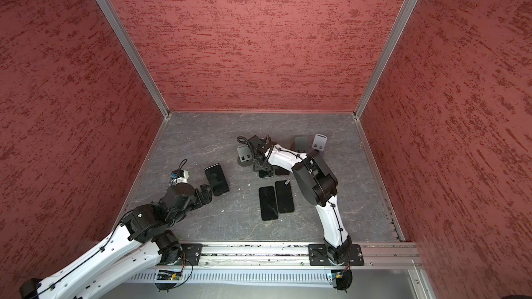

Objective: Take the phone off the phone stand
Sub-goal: 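Lower the black phone flat beside the pink-edged phone with the right gripper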

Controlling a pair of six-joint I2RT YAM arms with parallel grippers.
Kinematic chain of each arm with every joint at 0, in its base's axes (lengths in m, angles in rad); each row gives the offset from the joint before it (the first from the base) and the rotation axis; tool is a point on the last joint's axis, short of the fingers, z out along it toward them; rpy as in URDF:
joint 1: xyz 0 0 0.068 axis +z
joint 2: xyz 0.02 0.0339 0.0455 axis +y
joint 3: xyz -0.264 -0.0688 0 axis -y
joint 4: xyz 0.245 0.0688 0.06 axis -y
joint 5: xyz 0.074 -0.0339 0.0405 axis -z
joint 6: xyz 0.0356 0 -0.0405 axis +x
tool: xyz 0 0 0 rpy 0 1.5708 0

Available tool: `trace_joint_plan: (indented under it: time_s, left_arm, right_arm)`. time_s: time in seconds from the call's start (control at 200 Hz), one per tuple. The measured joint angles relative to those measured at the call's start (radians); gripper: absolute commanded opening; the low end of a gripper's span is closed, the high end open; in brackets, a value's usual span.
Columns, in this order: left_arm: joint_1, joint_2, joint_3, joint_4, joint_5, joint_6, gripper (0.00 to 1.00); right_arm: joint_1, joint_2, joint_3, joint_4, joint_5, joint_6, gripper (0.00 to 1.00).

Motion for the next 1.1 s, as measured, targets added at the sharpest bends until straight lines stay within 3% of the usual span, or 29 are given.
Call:
trace_joint_plan:
  time_s: [0.551,1.102]
  left_arm:
    - [0.000,0.000,0.000,0.000,-0.009,0.006,1.00]
    - [0.000,0.000,0.000,-0.003,-0.012,0.006,1.00]
  right_arm:
    - [0.016,0.029,0.050,-0.028,0.045,-0.002,0.82]
    - [0.018,0.031,0.051,-0.024,0.043,-0.003,0.76]
